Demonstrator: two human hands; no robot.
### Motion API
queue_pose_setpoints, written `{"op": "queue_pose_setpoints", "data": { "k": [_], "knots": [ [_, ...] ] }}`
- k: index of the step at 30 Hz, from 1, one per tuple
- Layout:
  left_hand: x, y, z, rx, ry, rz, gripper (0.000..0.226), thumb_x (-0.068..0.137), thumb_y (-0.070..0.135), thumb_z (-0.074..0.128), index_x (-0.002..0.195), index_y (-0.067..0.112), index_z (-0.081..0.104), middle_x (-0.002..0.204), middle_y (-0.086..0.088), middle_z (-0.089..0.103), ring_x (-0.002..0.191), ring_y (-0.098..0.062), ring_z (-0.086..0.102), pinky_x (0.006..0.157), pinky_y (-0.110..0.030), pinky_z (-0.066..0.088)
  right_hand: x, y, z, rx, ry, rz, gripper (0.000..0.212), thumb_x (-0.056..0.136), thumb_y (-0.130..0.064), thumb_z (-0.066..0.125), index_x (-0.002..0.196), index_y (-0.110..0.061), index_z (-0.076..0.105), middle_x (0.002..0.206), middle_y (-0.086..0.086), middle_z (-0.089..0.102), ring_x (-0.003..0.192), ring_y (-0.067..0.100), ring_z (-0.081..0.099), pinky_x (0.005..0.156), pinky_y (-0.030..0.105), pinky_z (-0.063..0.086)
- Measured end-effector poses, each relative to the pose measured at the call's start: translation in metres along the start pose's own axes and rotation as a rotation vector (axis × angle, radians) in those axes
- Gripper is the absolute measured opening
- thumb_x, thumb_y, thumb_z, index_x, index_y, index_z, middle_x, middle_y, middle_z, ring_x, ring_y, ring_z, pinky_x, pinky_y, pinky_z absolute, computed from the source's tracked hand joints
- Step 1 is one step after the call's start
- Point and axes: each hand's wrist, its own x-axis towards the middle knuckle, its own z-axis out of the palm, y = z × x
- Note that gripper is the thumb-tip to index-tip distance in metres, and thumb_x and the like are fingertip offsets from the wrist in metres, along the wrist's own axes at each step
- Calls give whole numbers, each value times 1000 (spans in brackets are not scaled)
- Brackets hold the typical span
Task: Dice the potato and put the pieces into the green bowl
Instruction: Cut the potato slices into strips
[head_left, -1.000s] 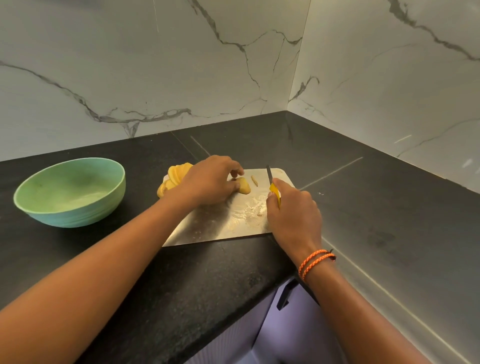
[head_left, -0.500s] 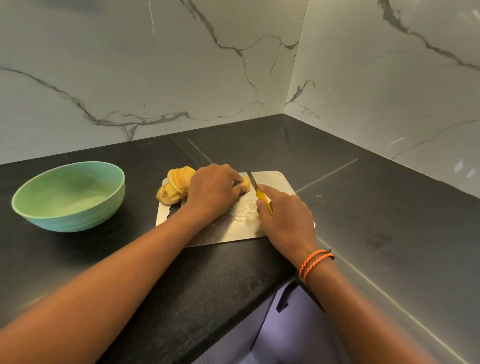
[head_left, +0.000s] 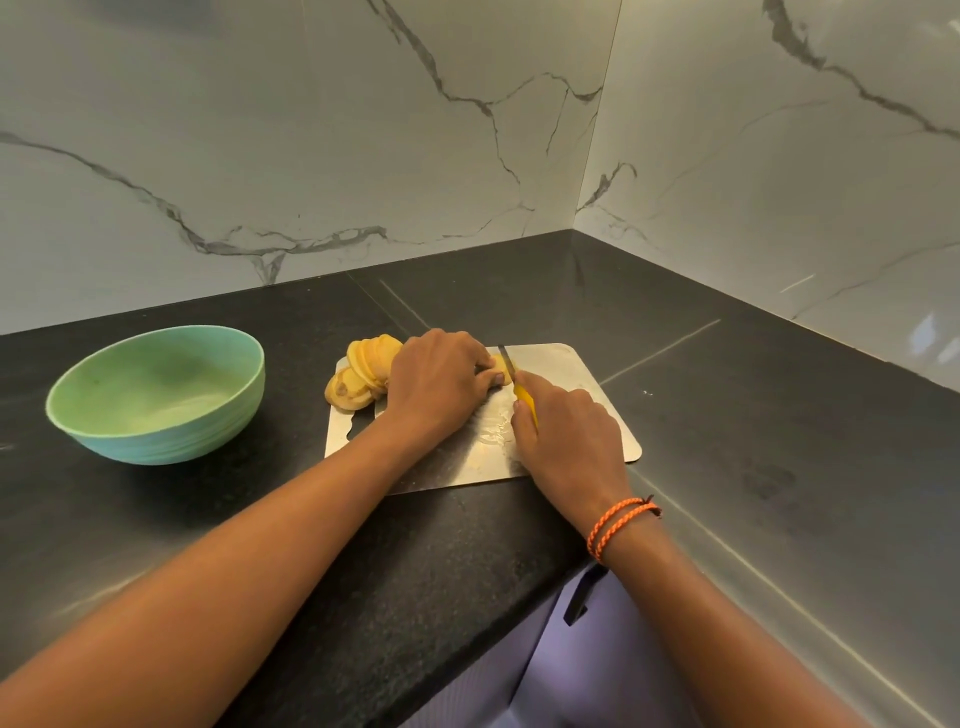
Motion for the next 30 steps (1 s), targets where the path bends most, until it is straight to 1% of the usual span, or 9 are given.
{"op": "queue_pose_setpoints", "data": {
  "k": [3,5,8,12,19,22,26,28,30],
  "knots": [
    [0,0,1,5,1,4,32,93,57,71,103,29,85,106,10,79,98,-16,69,84,-38,55,-1,-1,-1,4,0,-6,42,105,-36,43,146,-30,49,97,8,70,85,29,64,69,39,50],
    [1,0,2,14,-1,2,33,93,57,71,97,28,85,102,10,80,96,-17,70,85,-39,56,-1,-2,-1,-32,-18,-1,40,105,-35,42,143,-29,51,98,10,70,86,32,64,70,41,51],
    [2,-1,4,39,-3,-2,33,92,57,72,91,27,85,98,9,79,93,-18,70,84,-41,57,2,-6,0,-78,-47,9,35,104,-31,41,136,-25,55,99,12,67,88,35,64,68,39,45],
    [4,-1,4,41,-1,-12,31,90,58,74,98,30,85,103,12,79,96,-17,70,84,-42,58,6,-9,-1,-98,-79,33,27,104,-28,41,123,-20,60,101,13,66,89,36,63,67,38,40],
    [5,2,6,83,-24,-69,36,92,57,71,87,25,83,86,9,78,78,-13,69,70,-36,60,-12,-11,-10,-44,-77,38,27,104,-31,42,125,-23,58,101,10,67,90,33,63,67,37,41],
    [3,2,4,90,-3,-89,26,95,46,71,90,24,83,80,6,76,73,-15,67,66,-35,59,-32,-8,-17,-46,-79,27,36,105,-34,41,139,-28,51,102,7,68,89,28,63,66,36,41],
    [2,1,5,84,7,-79,25,96,43,69,89,24,83,78,4,76,71,-15,66,62,-32,56,-49,-11,-26,-36,-74,8,48,106,-38,39,153,-31,41,112,4,69,97,23,63,69,32,37],
    [2,0,6,81,7,-63,26,97,43,68,88,23,83,80,4,77,72,-15,67,63,-32,56,-50,-13,-30,-3,-10,3,47,106,-38,41,152,-32,45,110,4,70,96,23,64,69,31,36],
    [3,-3,7,81,3,-36,28,97,45,67,89,23,83,86,6,78,78,-15,69,66,-31,55,-42,-13,-31,17,99,-13,45,104,-36,45,149,-32,50,101,4,73,87,24,64,67,32,35]
  ]
}}
